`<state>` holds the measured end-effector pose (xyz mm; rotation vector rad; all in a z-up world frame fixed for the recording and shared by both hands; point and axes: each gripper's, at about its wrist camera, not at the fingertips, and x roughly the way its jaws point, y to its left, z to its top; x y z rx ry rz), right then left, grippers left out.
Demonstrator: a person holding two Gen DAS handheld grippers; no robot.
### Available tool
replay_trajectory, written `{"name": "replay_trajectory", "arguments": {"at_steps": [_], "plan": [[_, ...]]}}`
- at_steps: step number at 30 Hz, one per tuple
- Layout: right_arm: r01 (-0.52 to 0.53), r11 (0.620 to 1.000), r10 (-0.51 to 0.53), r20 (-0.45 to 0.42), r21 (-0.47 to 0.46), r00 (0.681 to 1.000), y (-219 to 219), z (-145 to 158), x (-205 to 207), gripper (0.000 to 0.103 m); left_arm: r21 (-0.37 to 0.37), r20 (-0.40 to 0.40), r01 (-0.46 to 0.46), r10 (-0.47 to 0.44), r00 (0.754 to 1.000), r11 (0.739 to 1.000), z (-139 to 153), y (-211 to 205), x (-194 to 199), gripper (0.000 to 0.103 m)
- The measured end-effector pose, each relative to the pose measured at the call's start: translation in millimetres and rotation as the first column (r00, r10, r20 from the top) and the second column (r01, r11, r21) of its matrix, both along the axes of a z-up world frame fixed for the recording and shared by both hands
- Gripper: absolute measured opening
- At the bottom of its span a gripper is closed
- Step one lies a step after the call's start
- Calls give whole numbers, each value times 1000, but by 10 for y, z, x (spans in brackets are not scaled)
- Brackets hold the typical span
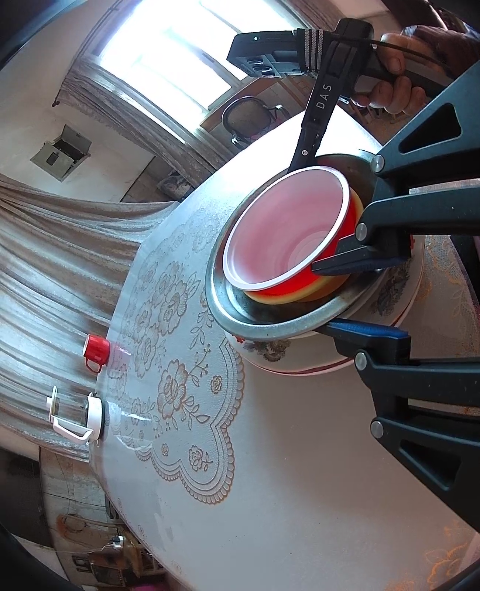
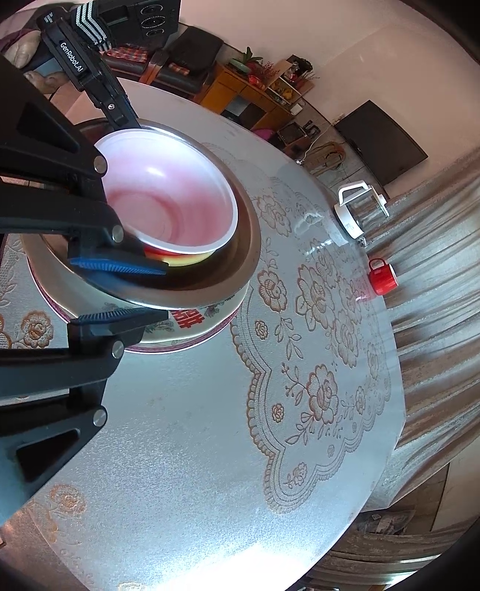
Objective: Organize plates and bowls
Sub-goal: 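Lift the nested bowls and carry them over the plate stack, then lower the nested bowls onto the plate stack and release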
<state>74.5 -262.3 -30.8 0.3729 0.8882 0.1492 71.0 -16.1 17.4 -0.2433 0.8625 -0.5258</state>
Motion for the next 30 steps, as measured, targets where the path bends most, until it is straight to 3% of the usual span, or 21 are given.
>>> {"name": "replay_trajectory", "arguments": {"at_steps": [8,15,30], "plan": [[2,1000,-2,24,0,1000,-41,56,-107,21,25,25,-6,5,1000,1000,4,-17,-19,24],[-5,997,10,67,-80,998,95,73,-209,17,55,50,-16,13,999,998,15,-48,-55,26],[22,992,-13,76,-121,997,166,86,-260,18,77,82,-33,26,996,997,16,-80,-105,27]]}}
